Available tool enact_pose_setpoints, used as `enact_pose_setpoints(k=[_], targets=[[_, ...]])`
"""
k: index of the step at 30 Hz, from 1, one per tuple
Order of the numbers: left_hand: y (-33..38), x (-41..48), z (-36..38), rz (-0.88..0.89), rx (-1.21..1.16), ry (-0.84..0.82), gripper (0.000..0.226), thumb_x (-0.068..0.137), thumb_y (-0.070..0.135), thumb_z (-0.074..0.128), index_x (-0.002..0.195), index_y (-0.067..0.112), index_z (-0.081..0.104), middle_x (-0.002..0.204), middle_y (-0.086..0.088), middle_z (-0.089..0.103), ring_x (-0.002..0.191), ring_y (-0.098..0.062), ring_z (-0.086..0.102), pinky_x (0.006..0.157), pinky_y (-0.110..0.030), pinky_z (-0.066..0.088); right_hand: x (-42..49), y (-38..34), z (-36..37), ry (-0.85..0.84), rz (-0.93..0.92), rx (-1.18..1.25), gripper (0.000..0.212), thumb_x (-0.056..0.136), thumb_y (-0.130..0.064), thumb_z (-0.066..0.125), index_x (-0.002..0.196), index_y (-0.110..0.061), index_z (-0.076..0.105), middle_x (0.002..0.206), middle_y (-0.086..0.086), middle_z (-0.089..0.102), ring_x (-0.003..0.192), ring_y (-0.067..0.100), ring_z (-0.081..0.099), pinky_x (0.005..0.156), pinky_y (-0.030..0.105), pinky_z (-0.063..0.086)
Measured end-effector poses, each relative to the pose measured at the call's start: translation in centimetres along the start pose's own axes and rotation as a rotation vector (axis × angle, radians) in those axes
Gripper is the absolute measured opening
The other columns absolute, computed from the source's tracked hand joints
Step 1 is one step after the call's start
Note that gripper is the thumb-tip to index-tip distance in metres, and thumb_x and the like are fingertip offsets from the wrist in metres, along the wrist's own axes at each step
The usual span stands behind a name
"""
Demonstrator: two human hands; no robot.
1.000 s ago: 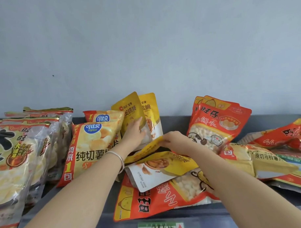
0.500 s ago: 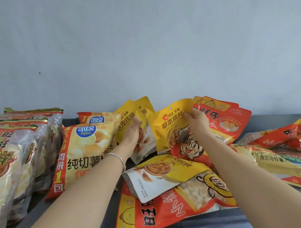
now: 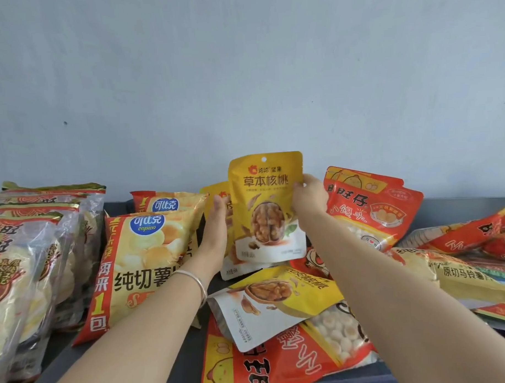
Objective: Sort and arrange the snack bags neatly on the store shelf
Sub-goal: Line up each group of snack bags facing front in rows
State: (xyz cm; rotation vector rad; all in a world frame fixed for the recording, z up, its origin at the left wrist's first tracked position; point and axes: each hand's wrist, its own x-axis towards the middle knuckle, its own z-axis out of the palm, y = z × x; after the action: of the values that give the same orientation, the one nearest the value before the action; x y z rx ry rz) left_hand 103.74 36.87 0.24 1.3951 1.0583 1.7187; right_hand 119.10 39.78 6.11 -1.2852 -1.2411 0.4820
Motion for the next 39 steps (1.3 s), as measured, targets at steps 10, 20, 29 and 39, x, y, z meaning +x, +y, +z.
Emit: enact_pose_setpoints(k=[10, 20, 29, 39], targets=[[-3.1, 1.4, -0.8, -0.002, 0.262, 0.159, 0.12, 0.071, 0.021, 0.081, 0.148, 0.031, -0.011, 0.154, -0.007, 0.021, 0.141, -0.025, 0.024, 0.115, -0.048, 0.023, -0.4, 1.0, 3.8, -0.251, 0.199, 0.214, 0.024, 0.097, -0.009, 0.043, 0.117, -0.014, 0.058, 0.115, 0.01, 0.057, 0.081, 0.025, 0.059, 0.076, 0.041, 0.058], [-4.1, 1.1, -1.0, -0.103, 0.163, 0.088, 0.12, 0.075, 0.018, 0.078, 0.146, 0.036, -0.016, 0.157, 0.0, 0.014, 0.141, -0.023, 0.022, 0.11, -0.041, 0.024, 2.2, 4.5, 3.8, -0.253, 0.259, -0.047, 0.057, 0.086, -0.023, 0.06, 0.136, -0.009, 0.037, 0.134, 0.017, 0.044, 0.115, 0.037, 0.05, 0.099, 0.048, 0.045], [-3.6, 1.1, -0.3, -0.006, 0.165, 0.031, 0.119, 0.074, 0.013, 0.078, 0.147, 0.037, -0.012, 0.158, 0.007, 0.007, 0.144, -0.016, 0.013, 0.114, -0.039, 0.018, 3.5, 6.2, 3.1, -0.195, 0.294, 0.07, 0.033, 0.096, -0.005, 0.036, 0.126, -0.01, 0.051, 0.112, 0.017, 0.055, 0.088, 0.028, 0.052, 0.077, 0.039, 0.052], [-1.5, 2.3, 0.8, 0.121, 0.245, 0.063, 0.108, 0.08, 0.006, 0.072, 0.149, 0.032, -0.007, 0.157, 0.006, 0.008, 0.143, -0.014, 0.013, 0.113, -0.036, 0.019, 3.9, 4.7, 3.3, -0.168, 0.235, 0.282, 0.027, 0.092, -0.015, 0.052, 0.118, -0.013, 0.044, 0.112, 0.012, 0.055, 0.1, 0.029, 0.059, 0.09, 0.05, 0.053]])
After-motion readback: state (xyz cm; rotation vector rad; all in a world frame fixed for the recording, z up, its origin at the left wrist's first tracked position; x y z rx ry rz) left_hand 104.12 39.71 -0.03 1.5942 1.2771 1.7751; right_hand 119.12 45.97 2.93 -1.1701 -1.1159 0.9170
